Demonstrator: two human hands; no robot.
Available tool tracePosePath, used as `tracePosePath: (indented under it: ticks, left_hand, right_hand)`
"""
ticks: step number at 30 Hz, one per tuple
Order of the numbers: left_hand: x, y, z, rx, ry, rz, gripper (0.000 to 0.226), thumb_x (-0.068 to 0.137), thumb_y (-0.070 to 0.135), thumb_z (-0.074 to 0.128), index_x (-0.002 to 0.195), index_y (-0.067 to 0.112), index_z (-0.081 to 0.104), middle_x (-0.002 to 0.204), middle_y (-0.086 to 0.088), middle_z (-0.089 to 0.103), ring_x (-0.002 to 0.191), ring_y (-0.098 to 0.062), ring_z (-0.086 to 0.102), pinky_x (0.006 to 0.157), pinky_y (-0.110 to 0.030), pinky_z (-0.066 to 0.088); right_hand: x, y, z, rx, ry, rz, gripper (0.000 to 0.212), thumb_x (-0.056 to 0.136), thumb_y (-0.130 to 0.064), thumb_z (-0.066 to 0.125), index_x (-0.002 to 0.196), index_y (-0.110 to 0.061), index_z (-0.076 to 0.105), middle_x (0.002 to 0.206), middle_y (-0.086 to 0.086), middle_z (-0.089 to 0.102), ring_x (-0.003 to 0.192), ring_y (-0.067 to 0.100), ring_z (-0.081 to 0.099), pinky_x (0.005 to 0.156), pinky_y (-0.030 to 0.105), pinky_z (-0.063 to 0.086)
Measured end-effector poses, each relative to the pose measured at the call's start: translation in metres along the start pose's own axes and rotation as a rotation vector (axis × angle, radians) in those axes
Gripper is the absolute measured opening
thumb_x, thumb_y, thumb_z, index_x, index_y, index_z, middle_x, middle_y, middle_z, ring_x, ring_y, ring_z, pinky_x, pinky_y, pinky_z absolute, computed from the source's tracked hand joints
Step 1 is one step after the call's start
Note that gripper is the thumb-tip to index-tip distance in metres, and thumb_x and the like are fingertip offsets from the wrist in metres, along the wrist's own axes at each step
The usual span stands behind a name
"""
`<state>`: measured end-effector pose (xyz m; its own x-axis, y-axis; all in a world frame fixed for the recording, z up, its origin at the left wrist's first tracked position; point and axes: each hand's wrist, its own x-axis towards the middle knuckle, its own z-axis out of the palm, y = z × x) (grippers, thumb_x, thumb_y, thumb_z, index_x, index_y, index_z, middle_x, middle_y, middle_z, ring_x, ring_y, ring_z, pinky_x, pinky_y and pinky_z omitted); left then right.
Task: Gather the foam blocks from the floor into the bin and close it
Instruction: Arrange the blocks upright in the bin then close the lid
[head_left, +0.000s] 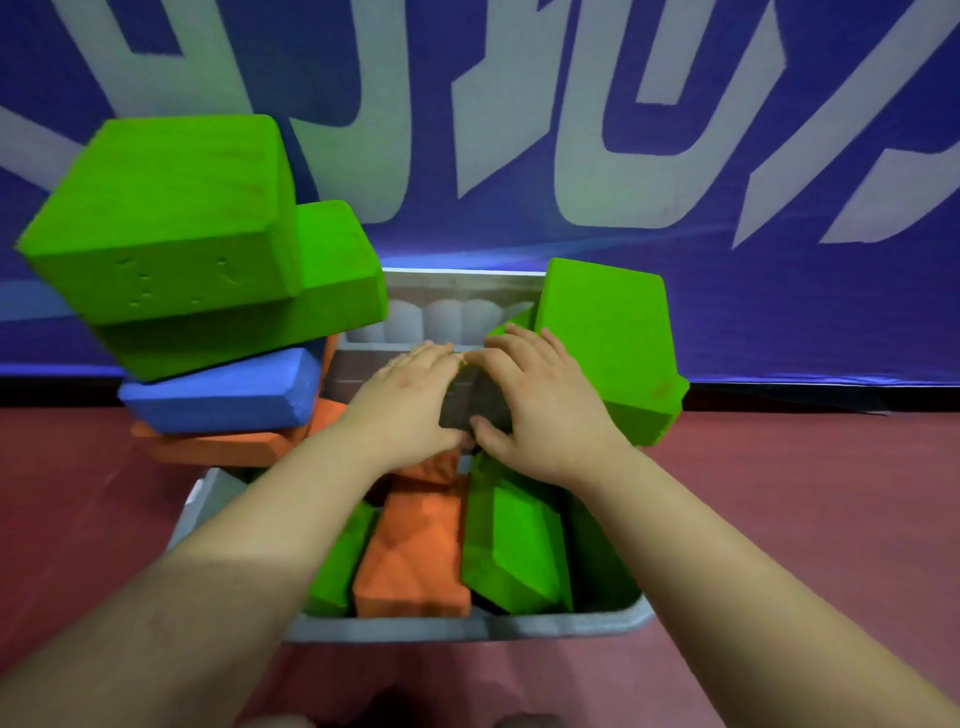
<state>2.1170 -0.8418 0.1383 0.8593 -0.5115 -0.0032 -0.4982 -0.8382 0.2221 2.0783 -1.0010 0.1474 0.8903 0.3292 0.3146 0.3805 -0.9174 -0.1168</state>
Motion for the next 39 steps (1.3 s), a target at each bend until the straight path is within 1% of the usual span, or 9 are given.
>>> tracePosePath:
  ticks: [5,11,16,20,24,29,33,36,39]
  left_hand:
    - [-0.045,-0.043,0.039,0.046,-0.125,-0.073,0.085,0.078,0.046,0.068,0.147,0.021,0.025,0.157,-0.004,0.021,0.145,-0.018,0.02,0.117,-0.03,0.016]
    - [-0.044,-0.052,0.101,0.08,-0.22,-0.021,0.08,0.077,0.05,0.067,0.143,0.022,0.034,0.15,-0.003,0.033,0.139,-0.02,0.032,0.113,-0.03,0.023]
    - [-0.025,-0.036,0.149,-0.03,-0.383,0.006,0.083,0.072,0.052,0.071,0.142,0.022,0.036,0.143,-0.003,0.042,0.131,-0.023,0.042,0.108,-0.035,0.036]
    - [-0.01,-0.026,0.177,-0.112,-0.52,0.013,0.087,0.072,0.048,0.074,0.142,0.016,0.034,0.142,-0.008,0.043,0.131,-0.023,0.042,0.108,-0.031,0.035]
    - [-0.002,-0.017,0.196,-0.221,-0.604,-0.045,0.093,0.064,0.048,0.08,0.135,0.014,0.032,0.13,-0.013,0.05,0.119,-0.029,0.051,0.099,-0.039,0.043]
    - [0.001,-0.02,0.198,-0.331,-0.576,-0.098,0.084,0.067,0.04,0.08,0.132,0.014,0.034,0.126,-0.012,0.05,0.109,-0.026,0.054,0.091,-0.031,0.044]
    - [0.002,-0.026,0.18,-0.449,-0.431,-0.128,0.069,0.075,0.027,0.074,0.136,0.018,0.041,0.125,-0.007,0.052,0.109,-0.024,0.055,0.08,-0.02,0.035]
    - [0.004,-0.03,0.158,-0.533,-0.306,-0.146,0.054,0.08,0.025,0.07,0.13,0.022,0.05,0.11,-0.004,0.057,0.106,-0.024,0.057,0.084,-0.023,0.038]
    - [0.003,-0.034,0.132,-0.559,-0.212,-0.124,0.045,0.083,0.023,0.067,0.127,0.023,0.055,0.117,-0.002,0.06,0.103,-0.022,0.058,0.09,-0.027,0.043]
  right_hand:
    - [-0.012,-0.027,0.062,0.035,-0.164,-0.064,0.059,0.065,-0.038,0.064,0.119,-0.015,0.059,0.119,0.011,0.062,0.118,0.033,0.056,0.102,0.049,0.039]
    - [-0.051,-0.01,0.117,-0.007,-0.458,0.1,0.069,0.077,-0.045,0.06,0.138,-0.02,0.039,0.139,0.007,0.043,0.132,0.028,0.038,0.109,0.038,0.03]
    - [-0.077,0.016,0.136,0.004,-0.651,0.202,0.082,0.075,-0.051,0.067,0.143,-0.024,0.03,0.146,0.007,0.033,0.134,0.028,0.034,0.107,0.04,0.036]
    - [-0.082,0.03,0.152,-0.013,-0.778,0.2,0.093,0.069,-0.05,0.074,0.145,-0.028,0.025,0.148,0.009,0.028,0.133,0.032,0.037,0.105,0.041,0.04]
    - [-0.082,0.039,0.168,0.083,-0.856,0.23,0.095,0.067,-0.039,0.08,0.144,-0.031,0.025,0.145,0.011,0.032,0.122,0.034,0.05,0.1,0.039,0.045]
    - [-0.081,0.044,0.171,0.253,-0.802,0.242,0.085,0.07,-0.029,0.078,0.142,-0.031,0.032,0.143,0.011,0.038,0.12,0.03,0.052,0.098,0.034,0.045]
    - [-0.075,0.044,0.16,0.393,-0.634,0.276,0.066,0.08,-0.028,0.07,0.139,-0.026,0.04,0.138,0.008,0.048,0.125,0.024,0.048,0.102,0.033,0.041]
    - [-0.066,0.04,0.145,0.455,-0.491,0.312,0.054,0.087,-0.027,0.063,0.137,-0.024,0.043,0.13,0.009,0.056,0.117,0.025,0.055,0.097,0.028,0.04]
    - [-0.057,0.03,0.126,0.491,-0.394,0.344,0.048,0.091,-0.028,0.058,0.135,-0.028,0.042,0.125,0.008,0.06,0.111,0.026,0.058,0.093,0.028,0.042]
